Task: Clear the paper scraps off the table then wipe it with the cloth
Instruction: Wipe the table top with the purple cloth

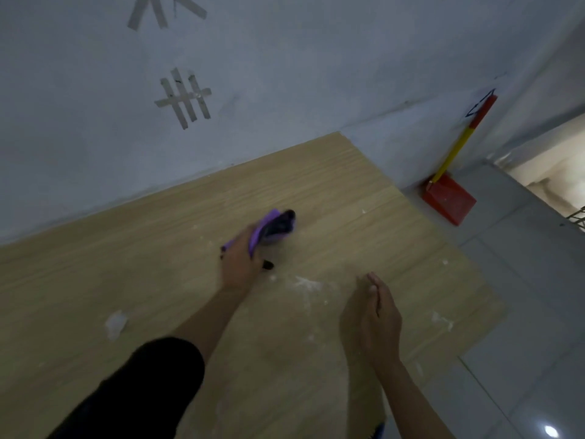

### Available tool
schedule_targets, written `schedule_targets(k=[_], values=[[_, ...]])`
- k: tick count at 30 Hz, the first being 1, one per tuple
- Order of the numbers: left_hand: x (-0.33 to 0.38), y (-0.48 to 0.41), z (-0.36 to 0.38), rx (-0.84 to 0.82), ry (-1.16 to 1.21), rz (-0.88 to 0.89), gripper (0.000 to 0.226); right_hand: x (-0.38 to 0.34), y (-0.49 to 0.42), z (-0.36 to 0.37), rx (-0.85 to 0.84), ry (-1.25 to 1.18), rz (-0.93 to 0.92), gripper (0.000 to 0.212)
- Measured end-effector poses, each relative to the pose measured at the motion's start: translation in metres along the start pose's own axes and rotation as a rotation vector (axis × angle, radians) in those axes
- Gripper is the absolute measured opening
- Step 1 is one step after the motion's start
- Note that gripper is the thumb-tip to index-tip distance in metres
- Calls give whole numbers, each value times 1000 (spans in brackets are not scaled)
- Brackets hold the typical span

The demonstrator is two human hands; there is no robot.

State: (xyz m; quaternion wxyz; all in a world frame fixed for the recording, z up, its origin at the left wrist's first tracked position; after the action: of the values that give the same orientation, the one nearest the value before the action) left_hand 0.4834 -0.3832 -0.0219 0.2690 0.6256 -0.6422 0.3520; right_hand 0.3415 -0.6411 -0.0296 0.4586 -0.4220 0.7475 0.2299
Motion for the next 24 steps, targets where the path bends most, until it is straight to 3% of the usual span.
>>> schedule_targets(k=[4, 9, 12, 16, 18, 21, 24], values=[[-29, -21, 4, -137, -221, -185, 50, 17, 19, -16, -41, 21, 19, 36], [9, 16, 55, -323, -175, -44, 58, 30, 45, -33, -72, 6, 50, 37], [40, 70, 76, -345, -156, 108, 58, 32, 58, -39, -69, -7, 53, 37], [49, 130, 79, -432, -144, 135, 53, 33, 73, -49, -92, 1, 27, 36], [44, 142, 66, -360, -143, 137, 62, 37, 79, -55, -119, 73, -27, 37], [21, 128, 30, -124, -136, -36, 49, 49, 84, -61, -187, 380, -152, 47], [-2, 104, 20, -151, -220, -134, 51, 62, 89, -63, -274, 626, -271, 67]])
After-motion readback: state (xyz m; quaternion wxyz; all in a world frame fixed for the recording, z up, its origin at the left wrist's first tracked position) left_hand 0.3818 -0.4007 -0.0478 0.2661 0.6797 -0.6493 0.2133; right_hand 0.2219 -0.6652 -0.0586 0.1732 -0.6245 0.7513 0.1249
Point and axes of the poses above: each hand's wrist, its own y-axis away from the middle knuckle, its own z-axis out of the palm, x = y × z, the point moved 7 cm from there along -y, towards the middle knuckle, and after that the axes turned 4 degrees about -z, right-handed, at the moved point
